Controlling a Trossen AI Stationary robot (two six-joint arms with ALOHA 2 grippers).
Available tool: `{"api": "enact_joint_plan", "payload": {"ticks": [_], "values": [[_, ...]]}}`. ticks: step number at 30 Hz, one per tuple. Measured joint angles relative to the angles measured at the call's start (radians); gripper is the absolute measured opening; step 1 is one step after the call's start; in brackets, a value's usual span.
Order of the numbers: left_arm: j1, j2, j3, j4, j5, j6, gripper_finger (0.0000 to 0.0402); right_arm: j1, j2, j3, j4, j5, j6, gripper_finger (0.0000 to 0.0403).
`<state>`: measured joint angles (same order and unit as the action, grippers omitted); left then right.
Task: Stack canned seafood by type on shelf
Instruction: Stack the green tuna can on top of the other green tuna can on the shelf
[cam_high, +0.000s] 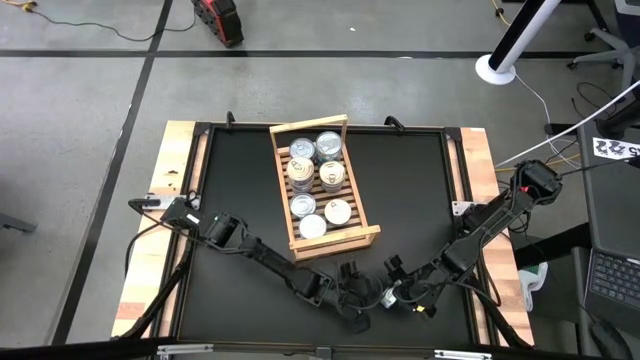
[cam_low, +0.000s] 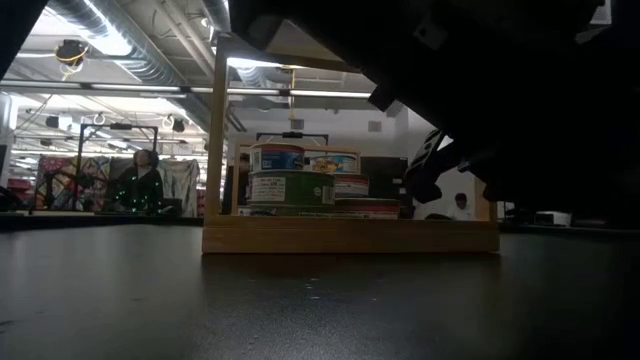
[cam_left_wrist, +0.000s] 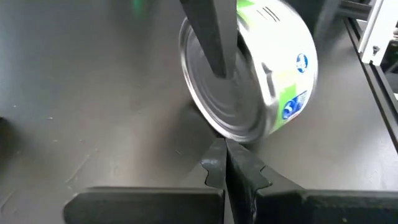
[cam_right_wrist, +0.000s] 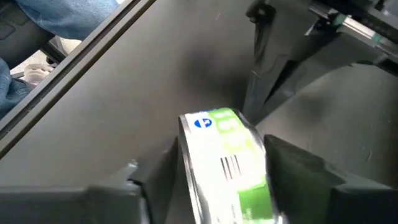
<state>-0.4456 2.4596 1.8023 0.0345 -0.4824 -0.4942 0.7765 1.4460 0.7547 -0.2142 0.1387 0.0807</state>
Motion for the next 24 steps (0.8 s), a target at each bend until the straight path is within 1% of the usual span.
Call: {"api": "enact_joint_plan", "payload": {"ticks": [4,8,13,16,20,24], "values": [[-0.007,0.000,0.000,0.001,0.000,0.006,0.0000,0.000,0.000,0.000,0.000,0.000,0.009,0.0184],[-0.016,0.000,0.000,0.001,0.000,0.014,0.0000,-0.001,0.000,0.000,0.003,0.001,0.080,0.0132],[-0.032,-0.016,0.000,0.002,-0.001,0.088,0.0000,-0.025,0.000,0.000,0.008,0.000,0.227,0.0128],[-0.045,-0.044,0.003,-0.007,-0.024,0.129,0.0000,-0.057,0.000,-0.001,0.021,-0.015,0.319,0.0130],[-0.063,-0.096,0.003,-0.125,-0.083,0.189,0.0000,-0.110,0.000,0.000,0.062,-0.098,0.369,0.0145],[-0.080,-0.166,0.003,-0.244,-0.135,0.244,0.0000,-0.160,0.000,0.000,0.139,-0.177,0.396,0.0135]]}}
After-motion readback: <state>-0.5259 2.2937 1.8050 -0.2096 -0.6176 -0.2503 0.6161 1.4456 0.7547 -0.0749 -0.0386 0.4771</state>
